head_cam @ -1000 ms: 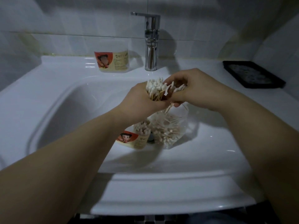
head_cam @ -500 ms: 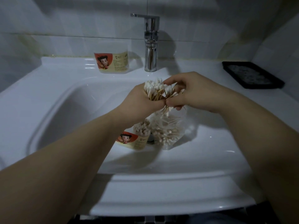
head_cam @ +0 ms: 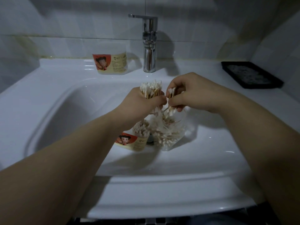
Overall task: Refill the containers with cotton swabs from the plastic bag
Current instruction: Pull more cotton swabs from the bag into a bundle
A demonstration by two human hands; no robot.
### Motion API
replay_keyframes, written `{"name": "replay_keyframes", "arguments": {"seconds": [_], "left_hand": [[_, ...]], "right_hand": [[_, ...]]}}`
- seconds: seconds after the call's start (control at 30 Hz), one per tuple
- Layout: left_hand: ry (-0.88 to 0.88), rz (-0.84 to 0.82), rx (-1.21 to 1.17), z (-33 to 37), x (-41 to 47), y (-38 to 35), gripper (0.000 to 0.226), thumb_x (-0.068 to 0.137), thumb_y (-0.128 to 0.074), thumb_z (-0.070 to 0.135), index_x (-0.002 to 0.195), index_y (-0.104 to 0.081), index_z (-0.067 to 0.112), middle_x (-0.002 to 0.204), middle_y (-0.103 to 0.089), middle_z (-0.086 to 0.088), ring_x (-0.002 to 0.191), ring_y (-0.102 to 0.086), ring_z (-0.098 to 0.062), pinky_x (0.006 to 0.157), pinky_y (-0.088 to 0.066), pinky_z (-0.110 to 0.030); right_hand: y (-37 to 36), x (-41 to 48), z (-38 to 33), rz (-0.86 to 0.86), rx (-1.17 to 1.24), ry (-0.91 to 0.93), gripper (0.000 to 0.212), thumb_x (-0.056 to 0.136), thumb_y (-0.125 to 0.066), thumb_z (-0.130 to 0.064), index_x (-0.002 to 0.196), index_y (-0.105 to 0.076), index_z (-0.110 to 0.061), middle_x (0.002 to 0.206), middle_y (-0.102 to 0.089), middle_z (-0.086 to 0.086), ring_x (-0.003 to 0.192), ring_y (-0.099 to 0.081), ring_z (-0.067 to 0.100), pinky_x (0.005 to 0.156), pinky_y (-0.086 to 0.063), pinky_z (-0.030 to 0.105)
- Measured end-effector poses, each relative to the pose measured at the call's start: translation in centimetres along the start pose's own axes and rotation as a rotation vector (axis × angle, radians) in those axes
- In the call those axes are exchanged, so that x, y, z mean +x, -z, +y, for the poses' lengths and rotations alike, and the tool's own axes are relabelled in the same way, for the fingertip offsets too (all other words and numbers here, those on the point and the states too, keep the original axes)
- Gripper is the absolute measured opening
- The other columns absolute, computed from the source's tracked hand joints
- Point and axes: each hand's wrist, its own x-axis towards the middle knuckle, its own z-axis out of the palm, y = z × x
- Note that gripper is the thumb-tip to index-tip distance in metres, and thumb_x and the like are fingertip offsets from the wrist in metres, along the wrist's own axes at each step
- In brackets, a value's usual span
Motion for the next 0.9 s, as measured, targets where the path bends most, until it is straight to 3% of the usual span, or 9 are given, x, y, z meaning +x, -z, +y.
{"name": "replay_keyframes", "arguments": {"seconds": [0.1, 0.23, 0.4, 0.5, 0.63, 0.9], "left_hand": [[0.018, 0.008, -0.05, 0.27, -0.09, -0.13, 0.012, 0.098, -0.065, 0.014, 0.096, -0.073, 0.006, 0.088, -0.078, -0.008, 0.09, -0.075, -0.025, 0.094, -0.058, -0.05], [-0.049, 0.025, -0.03, 0.35, 0.04, 0.12, 0.016, 0.096, -0.066, 0.015, 0.083, -0.073, 0.009, 0.086, -0.076, -0.009, 0.091, -0.072, -0.03, 0.094, -0.057, -0.054], [-0.082, -0.057, 0.02, 0.09, -0.17, 0.08, 0.013, 0.093, -0.071, 0.012, 0.097, -0.07, -0.001, 0.091, -0.073, -0.017, 0.088, -0.073, -0.028, 0.087, -0.058, -0.044], [-0.102, -0.101, 0.041, 0.21, -0.44, -0.03, 0.002, 0.093, -0.071, 0.007, 0.092, -0.072, 0.008, 0.085, -0.076, -0.007, 0.086, -0.076, -0.021, 0.086, -0.061, -0.038], [-0.086, -0.103, 0.055, 0.3, -0.26, 0.26, 0.008, 0.091, -0.073, 0.008, 0.097, -0.073, 0.003, 0.085, -0.076, -0.006, 0.083, -0.074, -0.017, 0.083, -0.061, -0.034], [-0.029, -0.087, 0.084, 0.25, -0.04, 0.43, 0.013, 0.088, -0.078, 0.012, 0.097, -0.071, 0.006, 0.082, -0.074, -0.007, 0.08, -0.073, -0.02, 0.077, -0.061, -0.034]], "right_hand": [[0.22, 0.06, 0.1, 0.01, 0.007, -0.002, 0.015, 0.083, -0.075, 0.001, 0.091, -0.072, -0.01, 0.07, -0.073, 0.005, 0.066, -0.074, 0.02, 0.08, -0.062, 0.045], [0.67, 0.01, 0.04, 0.047, 0.124, 0.024, 0.016, 0.083, -0.075, 0.007, 0.089, -0.071, -0.008, 0.074, -0.072, 0.01, 0.064, -0.072, 0.02, 0.07, -0.061, 0.031], [0.83, -0.18, -0.2, 0.049, 0.269, 0.068, 0.017, 0.085, -0.073, 0.01, 0.093, -0.069, -0.004, 0.081, -0.071, 0.016, 0.062, -0.071, 0.017, 0.065, -0.058, 0.022], [0.55, -0.17, -0.22, 0.032, 0.291, 0.057, 0.019, 0.085, -0.072, 0.012, 0.097, -0.069, -0.003, 0.078, -0.07, 0.014, 0.063, -0.072, 0.017, 0.065, -0.059, 0.021], [0.57, 0.01, -0.25, 0.097, 0.327, 0.047, 0.012, 0.087, -0.074, 0.005, 0.09, -0.072, -0.007, 0.08, -0.073, 0.016, 0.067, -0.073, 0.021, 0.071, -0.062, 0.027], [0.65, 0.25, -0.12, 0.197, 0.37, 0.032, 0.011, 0.086, -0.074, 0.006, 0.084, -0.073, -0.005, 0.081, -0.073, 0.012, 0.065, -0.07, 0.018, 0.065, -0.06, 0.026]]}}
